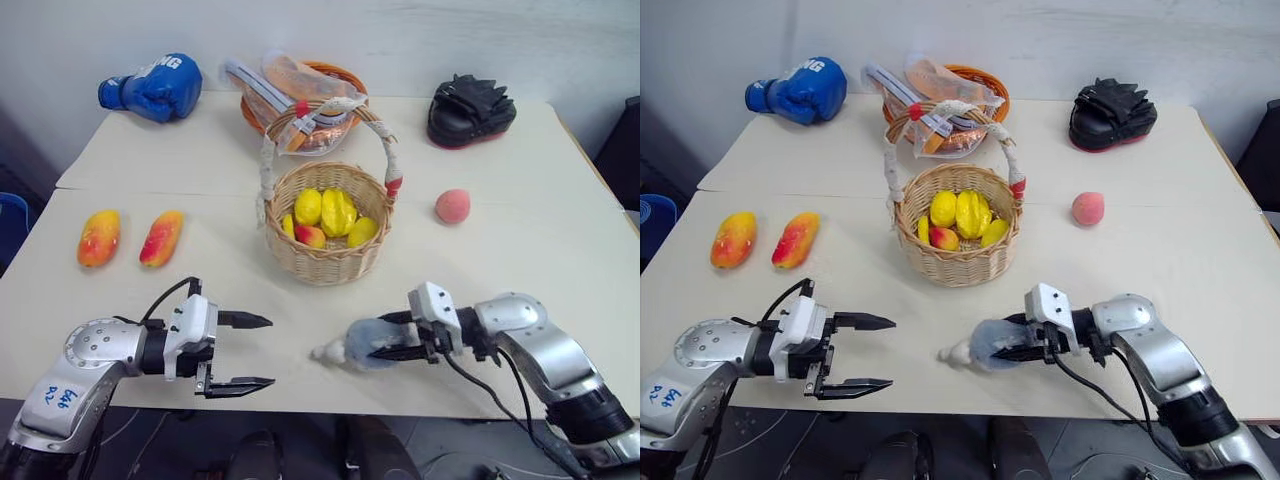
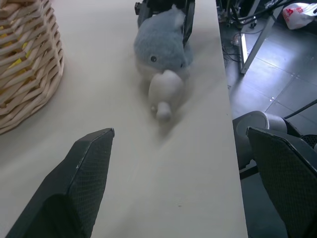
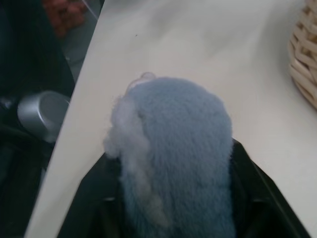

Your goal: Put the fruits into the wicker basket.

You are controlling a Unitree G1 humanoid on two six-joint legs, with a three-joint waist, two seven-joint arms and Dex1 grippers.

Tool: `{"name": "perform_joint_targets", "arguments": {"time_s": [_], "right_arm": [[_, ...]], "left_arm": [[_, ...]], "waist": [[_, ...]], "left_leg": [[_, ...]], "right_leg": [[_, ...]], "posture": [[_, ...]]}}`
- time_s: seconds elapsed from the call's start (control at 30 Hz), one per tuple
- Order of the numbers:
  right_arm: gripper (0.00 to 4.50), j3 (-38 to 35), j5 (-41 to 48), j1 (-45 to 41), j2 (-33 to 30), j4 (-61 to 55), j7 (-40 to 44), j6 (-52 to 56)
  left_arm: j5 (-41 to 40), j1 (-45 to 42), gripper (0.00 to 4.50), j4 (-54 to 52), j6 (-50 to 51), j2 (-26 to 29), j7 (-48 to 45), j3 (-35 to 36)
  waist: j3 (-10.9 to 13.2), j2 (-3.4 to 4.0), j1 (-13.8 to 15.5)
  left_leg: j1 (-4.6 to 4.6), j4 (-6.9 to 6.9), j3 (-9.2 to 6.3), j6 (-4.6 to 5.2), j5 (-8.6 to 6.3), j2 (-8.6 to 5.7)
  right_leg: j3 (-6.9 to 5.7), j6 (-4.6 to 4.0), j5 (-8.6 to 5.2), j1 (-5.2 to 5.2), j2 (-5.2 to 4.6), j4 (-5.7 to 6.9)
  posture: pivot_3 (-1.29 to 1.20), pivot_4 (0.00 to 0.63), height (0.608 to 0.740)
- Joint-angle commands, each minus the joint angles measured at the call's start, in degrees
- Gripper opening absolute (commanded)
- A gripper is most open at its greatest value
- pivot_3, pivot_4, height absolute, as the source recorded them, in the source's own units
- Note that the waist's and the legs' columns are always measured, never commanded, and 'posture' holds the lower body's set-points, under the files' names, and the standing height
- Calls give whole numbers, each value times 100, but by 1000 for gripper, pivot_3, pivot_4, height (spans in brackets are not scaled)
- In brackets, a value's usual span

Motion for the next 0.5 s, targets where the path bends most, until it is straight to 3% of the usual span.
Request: {"name": "perform_joint_targets", "arguments": {"time_s": [0.03,0.13,0.23,0.33,0.5], "right_arm": [[1392,-1429,1290,587,-99,-875,-717,899],[1392,-2639,1494,1093,-168,-725,-1215,1094],[1392,-4012,1009,1299,-489,694,-1572,678],[1392,-3975,257,936,-946,2441,-1562,-37],[1392,-3440,-753,-347,-1121,4968,-1929,-1191]], "left_arm": [[-53,-133,4500,-9,-15,-73,-22,-55],[-366,-302,4500,-69,301,-180,116,19],[-847,-513,4500,-253,665,-530,537,154],[-919,-592,4500,-378,742,-747,721,100],[-932,-1009,4500,-336,693,-1156,1049,69]], "waist": [[0,-1,14],[-2,-4,2],[-1,-2,34],[-1,-2,59],[4,15,-68]], "left_leg": [[-1,0,-1,1,-1,0],[1,2,-3,9,-5,-1],[3,2,-5,16,-4,-11],[4,4,1,30,-1,-27],[14,-1,9,17,14,-25]], "right_leg": [[0,0,0,0,0,0],[1,6,4,5,1,0],[4,11,6,10,-3,0],[13,21,11,13,-9,-10],[23,21,12,15,6,-6]], "posture": [[0,150,740],[0,150,740],[0,150,740],[0,150,740],[0,150,740]]}}
